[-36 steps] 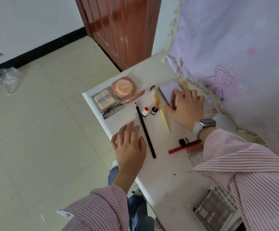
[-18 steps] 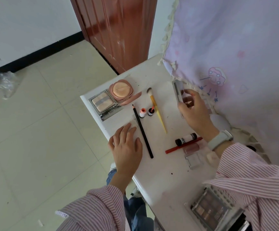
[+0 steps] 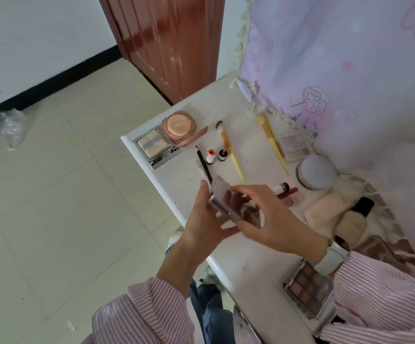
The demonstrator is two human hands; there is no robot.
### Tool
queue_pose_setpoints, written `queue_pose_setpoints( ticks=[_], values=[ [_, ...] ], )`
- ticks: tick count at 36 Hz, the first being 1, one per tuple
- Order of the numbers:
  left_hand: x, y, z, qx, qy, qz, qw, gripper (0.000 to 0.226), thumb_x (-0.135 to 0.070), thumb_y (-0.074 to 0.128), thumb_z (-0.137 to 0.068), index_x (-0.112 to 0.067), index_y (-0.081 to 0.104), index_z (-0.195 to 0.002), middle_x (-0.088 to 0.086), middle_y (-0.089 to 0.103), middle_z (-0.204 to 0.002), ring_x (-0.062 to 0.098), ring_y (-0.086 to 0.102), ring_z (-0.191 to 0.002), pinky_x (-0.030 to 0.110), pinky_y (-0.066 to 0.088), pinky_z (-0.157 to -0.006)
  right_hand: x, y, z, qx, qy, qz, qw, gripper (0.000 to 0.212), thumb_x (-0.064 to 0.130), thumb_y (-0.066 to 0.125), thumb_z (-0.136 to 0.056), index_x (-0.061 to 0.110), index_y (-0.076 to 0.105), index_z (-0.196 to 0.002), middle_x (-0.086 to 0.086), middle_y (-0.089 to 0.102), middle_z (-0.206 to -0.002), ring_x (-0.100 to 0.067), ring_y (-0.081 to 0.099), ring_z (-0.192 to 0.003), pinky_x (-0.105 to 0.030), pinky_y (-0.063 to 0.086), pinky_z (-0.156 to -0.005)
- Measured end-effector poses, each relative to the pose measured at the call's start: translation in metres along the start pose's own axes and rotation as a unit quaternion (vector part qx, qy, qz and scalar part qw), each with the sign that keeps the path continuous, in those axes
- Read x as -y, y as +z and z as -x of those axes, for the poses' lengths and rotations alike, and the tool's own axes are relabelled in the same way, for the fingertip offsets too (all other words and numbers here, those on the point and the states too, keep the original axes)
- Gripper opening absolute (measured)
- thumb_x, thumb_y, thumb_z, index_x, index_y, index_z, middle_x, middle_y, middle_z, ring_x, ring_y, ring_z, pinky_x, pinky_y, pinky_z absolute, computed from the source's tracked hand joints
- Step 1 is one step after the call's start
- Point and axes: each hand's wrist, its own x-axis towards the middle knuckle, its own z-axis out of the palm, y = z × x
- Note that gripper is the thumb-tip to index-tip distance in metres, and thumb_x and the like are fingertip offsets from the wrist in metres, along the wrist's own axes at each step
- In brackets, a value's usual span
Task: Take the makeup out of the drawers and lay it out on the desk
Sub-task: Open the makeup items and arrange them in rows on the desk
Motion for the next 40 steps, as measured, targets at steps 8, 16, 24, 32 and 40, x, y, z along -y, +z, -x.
queue_pose_setpoints(
  ticks=[8, 16, 24, 32, 40],
  values=[
    [-0.002, -0.007, 0.002, 0.057, 0.01, 0.099, 0.993, 0.05, -0.057, 0.037, -0.086, -0.031, 0.052, -0.126, 0.008, 0.065, -0.117, 0.03, 0.063, -0.105, 0.055, 0.043, -0.094, 0.004, 0.009, -0.003, -0.015, 0.002, 0.055, 0.998, 0.045, 0.032, 0.051, -0.084, 0.013, 0.056, -0.125, 0.002, 0.052, -0.131, -0.009, 0.045, -0.12, -0.02, 0.037, -0.1],
    [0.001, -0.003, 0.001, 0.012, 0.001, 0.107, 0.994, 0.044, -0.047, 0.04, -0.091, -0.012, 0.06, -0.108, 0.014, 0.063, -0.104, 0.03, 0.06, -0.099, 0.046, 0.049, -0.086, 0.008, 0.004, -0.006, 0.042, 0.017, 0.061, 0.997, 0.048, 0.022, 0.055, -0.09, 0.014, 0.046, -0.136, 0.003, 0.05, -0.136, -0.007, 0.048, -0.12, -0.024, 0.039, -0.104],
    [0.001, -0.002, 0.002, -0.026, 0.027, 0.052, 0.998, 0.037, -0.05, 0.049, -0.089, -0.017, 0.063, -0.082, 0.009, 0.059, -0.096, 0.034, 0.057, -0.102, 0.049, 0.05, -0.085, 0.012, 0.002, -0.008, 0.034, 0.016, 0.045, 0.998, 0.044, 0.011, 0.053, -0.09, 0.007, 0.047, -0.134, -0.002, 0.058, -0.128, -0.017, 0.061, -0.107, -0.027, 0.048, -0.097],
    [0.0, -0.002, -0.001, -0.003, 0.024, -0.05, 0.998, 0.065, -0.063, 0.047, -0.083, -0.038, 0.033, -0.141, 0.003, 0.066, -0.114, 0.026, 0.066, -0.101, 0.049, 0.048, -0.094, 0.008, 0.002, -0.008, 0.037, -0.003, 0.05, 0.998, 0.044, 0.013, 0.054, -0.091, 0.007, 0.048, -0.134, -0.003, 0.06, -0.126, -0.013, 0.06, -0.11, -0.03, 0.048, -0.097],
    [-0.011, 0.011, -0.003, 0.016, 0.029, -0.04, 0.999, 0.077, -0.056, 0.057, -0.073, -0.035, 0.03, -0.142, -0.006, 0.073, -0.089, 0.024, 0.07, -0.09, 0.06, 0.038, -0.099, 0.004, 0.004, -0.008, -0.019, -0.015, 0.051, 0.998, 0.04, 0.009, 0.057, -0.087, 0.007, 0.054, -0.127, -0.003, 0.065, -0.116, -0.015, 0.063, -0.103, -0.028, 0.051, -0.092]
  ],
)
